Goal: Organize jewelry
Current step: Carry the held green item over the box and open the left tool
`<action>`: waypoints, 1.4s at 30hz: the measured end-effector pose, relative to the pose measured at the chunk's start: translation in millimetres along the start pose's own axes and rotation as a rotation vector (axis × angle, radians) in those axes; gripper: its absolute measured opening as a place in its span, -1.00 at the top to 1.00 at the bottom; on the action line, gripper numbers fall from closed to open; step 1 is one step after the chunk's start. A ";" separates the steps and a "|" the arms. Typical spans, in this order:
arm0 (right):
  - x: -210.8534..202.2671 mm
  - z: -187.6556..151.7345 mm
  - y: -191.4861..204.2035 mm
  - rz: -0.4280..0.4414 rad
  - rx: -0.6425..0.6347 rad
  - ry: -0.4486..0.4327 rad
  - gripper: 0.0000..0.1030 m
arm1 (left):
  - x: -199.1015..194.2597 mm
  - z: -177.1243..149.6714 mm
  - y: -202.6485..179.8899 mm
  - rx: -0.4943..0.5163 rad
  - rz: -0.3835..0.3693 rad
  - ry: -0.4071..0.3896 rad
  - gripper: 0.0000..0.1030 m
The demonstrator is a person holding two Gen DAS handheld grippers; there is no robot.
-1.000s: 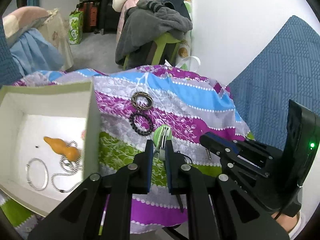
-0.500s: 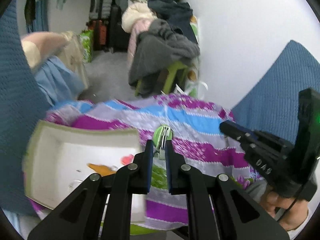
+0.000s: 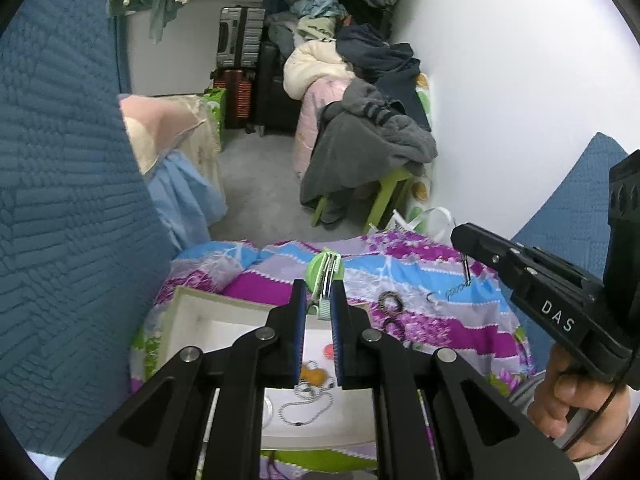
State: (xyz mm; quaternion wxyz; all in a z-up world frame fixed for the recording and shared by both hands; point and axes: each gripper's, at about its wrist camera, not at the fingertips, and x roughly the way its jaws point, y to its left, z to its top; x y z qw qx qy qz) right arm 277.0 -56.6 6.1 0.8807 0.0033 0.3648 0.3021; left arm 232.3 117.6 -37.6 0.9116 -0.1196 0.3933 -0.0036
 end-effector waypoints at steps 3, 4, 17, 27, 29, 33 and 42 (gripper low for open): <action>21.9 -19.1 11.1 0.023 0.009 0.054 0.94 | 15.6 -16.7 16.7 -0.030 -0.007 0.034 0.78; 30.8 -27.8 13.8 0.028 0.012 0.080 0.94 | 20.3 -22.3 20.9 -0.037 -0.007 0.043 0.78; 90.4 -105.9 35.0 0.036 -0.003 0.271 0.93 | 69.8 -86.6 49.7 -0.081 -0.007 0.173 0.78; 77.6 -87.0 25.2 0.076 -0.011 0.248 0.51 | 61.7 -78.6 51.3 -0.123 0.007 0.156 0.06; 68.1 -79.0 24.0 0.079 -0.022 0.226 0.50 | 54.4 -74.9 48.8 -0.123 0.010 0.123 0.00; 45.8 -64.0 15.9 0.085 -0.022 0.173 0.49 | 40.6 -64.1 36.4 -0.110 0.008 0.085 0.00; -11.7 -41.5 -11.2 0.036 -0.044 0.044 0.49 | 15.5 -45.7 -0.5 -0.093 -0.023 -0.006 0.00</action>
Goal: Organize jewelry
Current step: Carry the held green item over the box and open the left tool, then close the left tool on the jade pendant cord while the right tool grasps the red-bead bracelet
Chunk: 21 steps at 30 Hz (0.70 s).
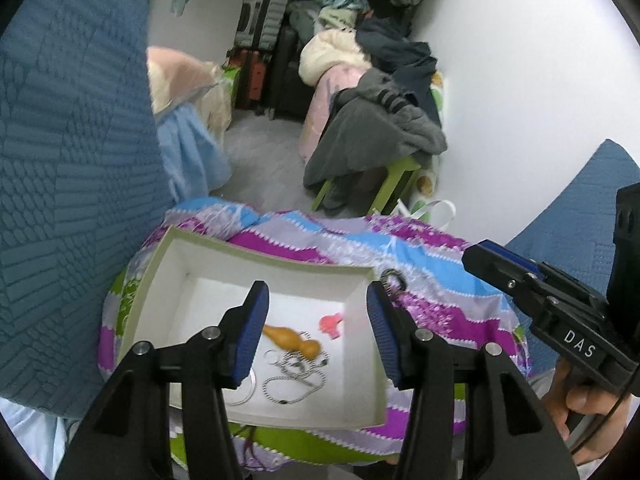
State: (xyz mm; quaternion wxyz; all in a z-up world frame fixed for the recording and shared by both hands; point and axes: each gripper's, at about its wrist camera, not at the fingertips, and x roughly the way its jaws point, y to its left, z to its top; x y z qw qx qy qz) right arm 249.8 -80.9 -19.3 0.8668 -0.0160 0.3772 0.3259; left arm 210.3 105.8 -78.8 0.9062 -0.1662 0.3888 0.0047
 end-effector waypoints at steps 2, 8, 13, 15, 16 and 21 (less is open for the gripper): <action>-10.9 -0.4 -7.3 -0.019 -0.005 -0.018 0.50 | -2.5 0.6 -10.9 0.009 -0.012 -0.013 0.00; -29.4 -12.0 -35.1 -0.062 0.008 -0.036 0.50 | 2.1 -3.0 -39.9 0.009 -0.054 -0.015 0.00; -41.4 -28.1 -62.5 -0.098 0.037 -0.036 0.50 | 10.1 -9.6 -65.8 0.041 -0.057 0.001 0.00; -45.3 -33.9 -72.0 -0.118 0.045 -0.035 0.50 | 14.1 -13.0 -75.2 0.050 -0.063 0.007 0.00; -47.3 -38.0 -78.3 -0.128 0.053 -0.036 0.50 | 15.5 -14.6 -78.7 0.053 -0.064 0.010 0.00; -53.4 -55.7 -99.1 -0.166 0.073 -0.030 0.50 | 28.0 -27.1 -99.1 0.074 -0.078 0.028 0.00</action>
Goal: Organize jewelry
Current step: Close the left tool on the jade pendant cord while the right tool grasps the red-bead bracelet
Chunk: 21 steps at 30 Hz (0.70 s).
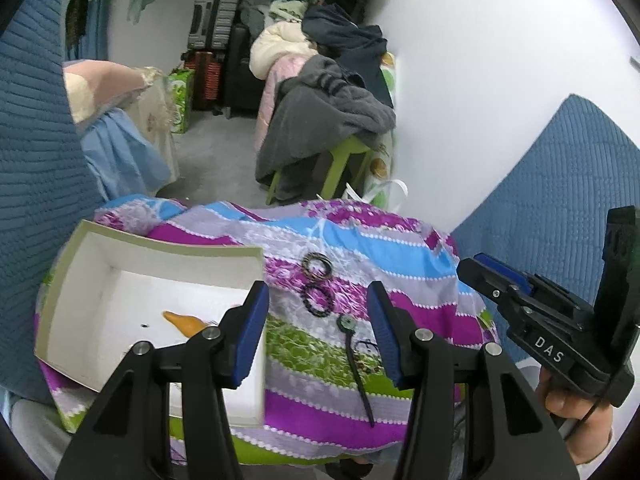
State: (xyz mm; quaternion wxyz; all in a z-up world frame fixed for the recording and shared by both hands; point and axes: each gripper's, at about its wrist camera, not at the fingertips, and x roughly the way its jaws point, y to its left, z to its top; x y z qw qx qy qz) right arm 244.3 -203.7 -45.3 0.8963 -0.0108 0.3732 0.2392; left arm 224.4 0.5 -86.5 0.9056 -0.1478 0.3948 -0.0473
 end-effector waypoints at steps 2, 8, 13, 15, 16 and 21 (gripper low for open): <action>2.4 -7.7 -9.3 -0.019 0.004 0.007 0.50 | 7.9 -5.5 -5.9 0.007 -0.002 0.012 0.00; 18.1 -40.4 -33.7 -0.027 0.033 0.059 0.50 | 35.7 -24.5 -23.7 0.038 -0.011 0.066 0.00; 50.9 -72.7 -48.9 -0.010 0.024 0.156 0.50 | 69.6 -45.2 -36.6 0.062 -0.023 0.138 0.12; 67.9 -85.6 -54.6 0.012 0.034 0.215 0.50 | 85.2 -53.4 -37.4 0.052 -0.032 0.182 0.20; 77.5 -92.3 -57.0 0.029 0.037 0.255 0.50 | 91.5 -56.6 -36.8 0.044 -0.041 0.198 0.24; 102.4 -106.1 -56.9 0.073 0.006 0.331 0.50 | 118.4 -67.4 -32.4 0.003 -0.044 0.252 0.44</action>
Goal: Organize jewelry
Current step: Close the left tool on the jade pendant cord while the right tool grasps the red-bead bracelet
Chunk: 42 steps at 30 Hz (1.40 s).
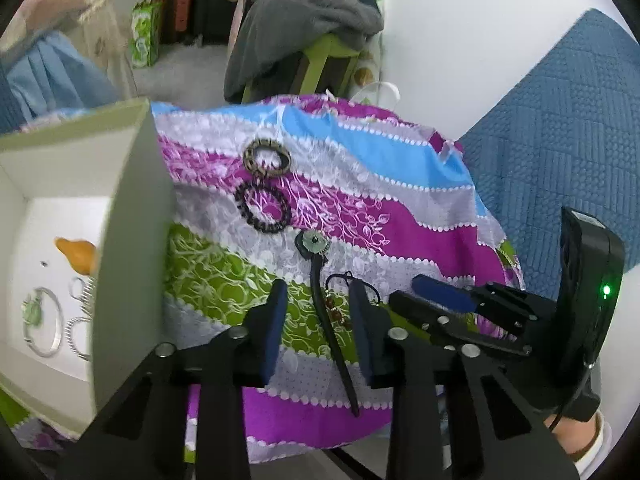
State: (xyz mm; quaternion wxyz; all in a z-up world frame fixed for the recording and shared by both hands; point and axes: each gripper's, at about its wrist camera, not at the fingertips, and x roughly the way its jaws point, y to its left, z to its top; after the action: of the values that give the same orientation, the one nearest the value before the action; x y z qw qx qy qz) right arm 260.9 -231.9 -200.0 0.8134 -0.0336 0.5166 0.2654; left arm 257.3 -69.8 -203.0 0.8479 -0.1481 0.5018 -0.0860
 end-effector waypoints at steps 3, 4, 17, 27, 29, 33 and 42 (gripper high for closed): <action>11.2 -2.8 -2.1 -0.002 -0.010 0.031 0.50 | 12.3 -0.5 0.1 0.016 0.017 0.011 0.48; 15.1 -3.8 -3.3 0.002 -0.008 0.039 0.50 | 15.3 -0.7 0.6 0.017 0.019 0.017 0.49; 36.1 -10.2 13.0 -0.128 -0.149 0.046 0.91 | 35.4 -0.2 5.3 0.006 0.029 0.033 0.50; 17.9 -9.6 -24.1 -0.157 0.033 -0.003 0.96 | 51.2 -0.1 0.3 0.024 0.032 0.052 0.50; 15.1 -8.0 -29.0 -0.163 0.061 -0.008 0.96 | 56.0 -0.1 -3.5 0.038 0.035 0.059 0.50; 14.7 -9.9 -35.2 -0.158 0.085 0.010 0.96 | 60.7 1.8 -12.9 0.093 0.068 0.045 0.50; 18.2 -11.3 -38.8 -0.114 0.108 0.045 0.91 | 80.8 -2.3 -24.2 0.188 0.145 0.064 0.66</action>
State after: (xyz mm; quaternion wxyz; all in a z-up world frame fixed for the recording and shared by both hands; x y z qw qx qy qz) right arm 275.6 -261.7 -229.3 0.8159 -0.0250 0.5457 0.1893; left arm 294.2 -116.7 -262.6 0.8455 -0.0283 0.5278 -0.0756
